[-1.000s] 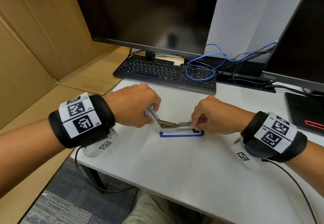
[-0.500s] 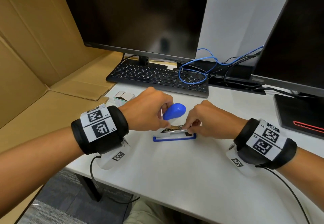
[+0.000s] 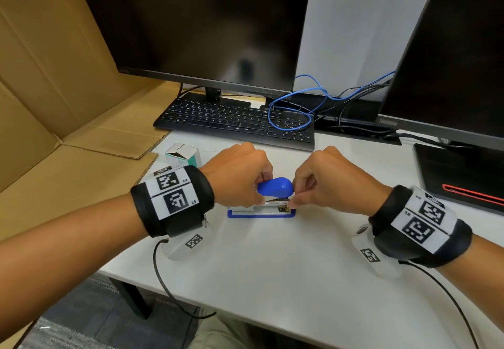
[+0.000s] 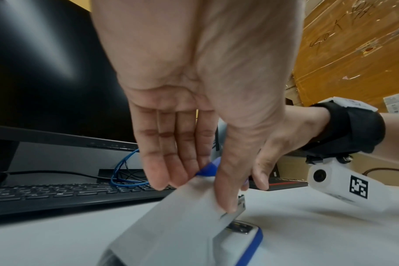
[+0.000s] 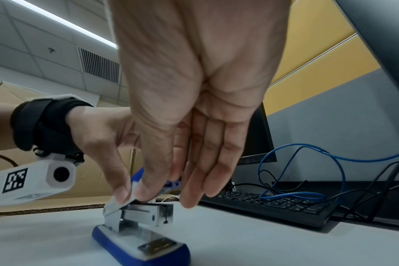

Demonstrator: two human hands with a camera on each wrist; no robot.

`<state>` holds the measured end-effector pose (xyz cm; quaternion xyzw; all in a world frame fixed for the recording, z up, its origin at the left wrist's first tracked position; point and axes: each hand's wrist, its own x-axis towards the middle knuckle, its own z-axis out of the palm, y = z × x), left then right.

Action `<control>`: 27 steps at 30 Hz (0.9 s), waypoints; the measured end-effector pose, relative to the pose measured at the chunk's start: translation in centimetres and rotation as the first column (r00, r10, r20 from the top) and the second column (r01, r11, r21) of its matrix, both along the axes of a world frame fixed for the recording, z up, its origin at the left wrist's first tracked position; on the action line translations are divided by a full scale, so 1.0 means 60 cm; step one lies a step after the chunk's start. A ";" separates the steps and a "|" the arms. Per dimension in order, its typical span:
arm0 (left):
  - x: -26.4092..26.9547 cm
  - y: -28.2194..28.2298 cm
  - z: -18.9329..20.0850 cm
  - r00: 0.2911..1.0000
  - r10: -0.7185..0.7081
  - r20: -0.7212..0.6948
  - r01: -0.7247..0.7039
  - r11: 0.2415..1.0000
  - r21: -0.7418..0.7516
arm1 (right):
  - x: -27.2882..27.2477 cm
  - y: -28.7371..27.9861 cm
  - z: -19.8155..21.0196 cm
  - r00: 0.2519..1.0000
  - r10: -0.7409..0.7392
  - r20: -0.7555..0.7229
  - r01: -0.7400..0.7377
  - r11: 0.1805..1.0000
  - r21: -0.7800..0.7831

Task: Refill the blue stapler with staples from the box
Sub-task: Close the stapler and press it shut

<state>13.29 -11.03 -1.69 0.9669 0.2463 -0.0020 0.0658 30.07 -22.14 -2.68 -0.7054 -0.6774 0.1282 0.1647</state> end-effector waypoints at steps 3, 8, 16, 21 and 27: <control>0.008 -0.005 -0.006 0.999 -0.014 -0.050 0.014 1.000 0.003 | 0.000 -0.002 0.005 1.000 -0.016 -0.021 0.017 0.999 0.030; 0.008 -0.006 -0.008 0.998 -0.024 -0.054 0.023 1.000 -0.022 | -0.007 0.005 0.001 0.999 0.013 -0.053 -0.010 0.998 0.057; -0.004 0.001 -0.011 0.998 -0.028 -0.050 0.026 0.999 -0.046 | -0.020 0.012 0.003 0.996 0.082 -0.035 -0.081 0.996 0.030; -0.010 0.001 -0.011 0.999 -0.027 -0.038 0.025 0.998 -0.060 | -0.023 0.019 0.004 0.995 0.091 -0.030 -0.091 0.996 0.010; -0.050 0.011 -0.010 0.999 -0.008 -0.035 0.004 0.993 -0.115 | -0.032 0.045 0.018 0.988 0.149 -0.047 -0.150 0.988 -0.030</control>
